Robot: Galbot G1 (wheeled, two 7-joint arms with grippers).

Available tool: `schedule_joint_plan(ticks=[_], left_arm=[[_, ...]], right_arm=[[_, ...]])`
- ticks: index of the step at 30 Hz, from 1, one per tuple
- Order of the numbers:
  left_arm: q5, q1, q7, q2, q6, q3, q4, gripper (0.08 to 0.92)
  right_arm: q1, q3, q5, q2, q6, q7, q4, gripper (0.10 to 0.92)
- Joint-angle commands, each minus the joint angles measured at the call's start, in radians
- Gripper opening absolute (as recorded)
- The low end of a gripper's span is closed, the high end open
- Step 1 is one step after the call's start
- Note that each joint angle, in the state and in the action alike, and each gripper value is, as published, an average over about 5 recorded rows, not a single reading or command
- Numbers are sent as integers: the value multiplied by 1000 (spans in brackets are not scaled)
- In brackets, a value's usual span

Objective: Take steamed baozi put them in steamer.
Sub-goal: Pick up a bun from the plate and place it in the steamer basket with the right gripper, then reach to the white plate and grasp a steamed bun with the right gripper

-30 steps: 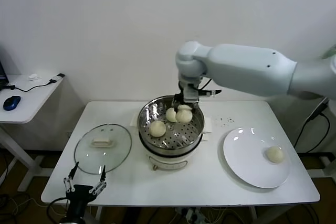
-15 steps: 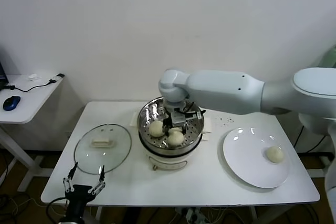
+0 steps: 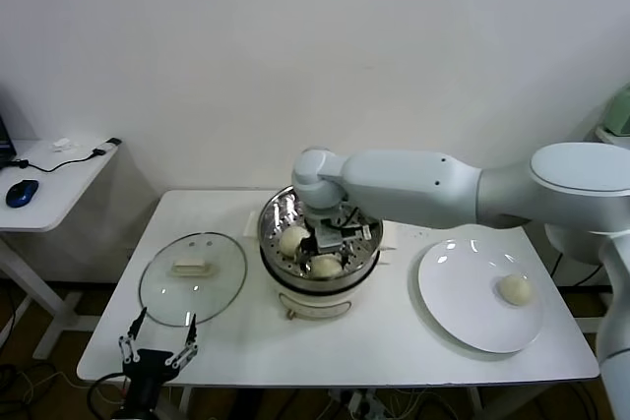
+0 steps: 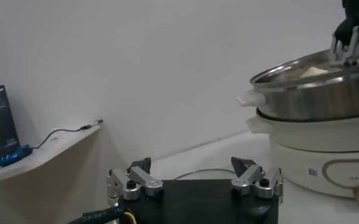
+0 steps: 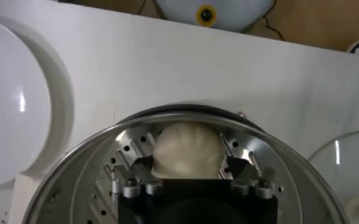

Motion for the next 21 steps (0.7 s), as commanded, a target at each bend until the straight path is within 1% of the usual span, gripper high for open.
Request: schedule_joint_plan(ticks=[1,6,9,12,16,19,21], left_arm=[[0,0,-1,2,-1,0,1,823],[1,-1,0,5,-2,4,1,823],[4,-5,0,6,-1,10,2,823],[10,-8,-1,6,0,17,-1,823],[27,-15,-1,1,1,29,-4,823],[32,-16,-1,-2,0,38,-5,823],[33,-13,-1,-1,-2,39,-6,823]], right_arm=[[58,27,44,-37,7,-10,-9,822],[201,-4,158,-131,2,-17,-39,823],[275,-48,264,-209,-69,-4,-70,823],[334,-111,356,-300,-238,42,-92,823],[387,-231,497,-442,-534,108,-64,823],[341,-223,566,-567,-728,138,-26,823],[282,-187,594,-651,-813,150,-19,823]])
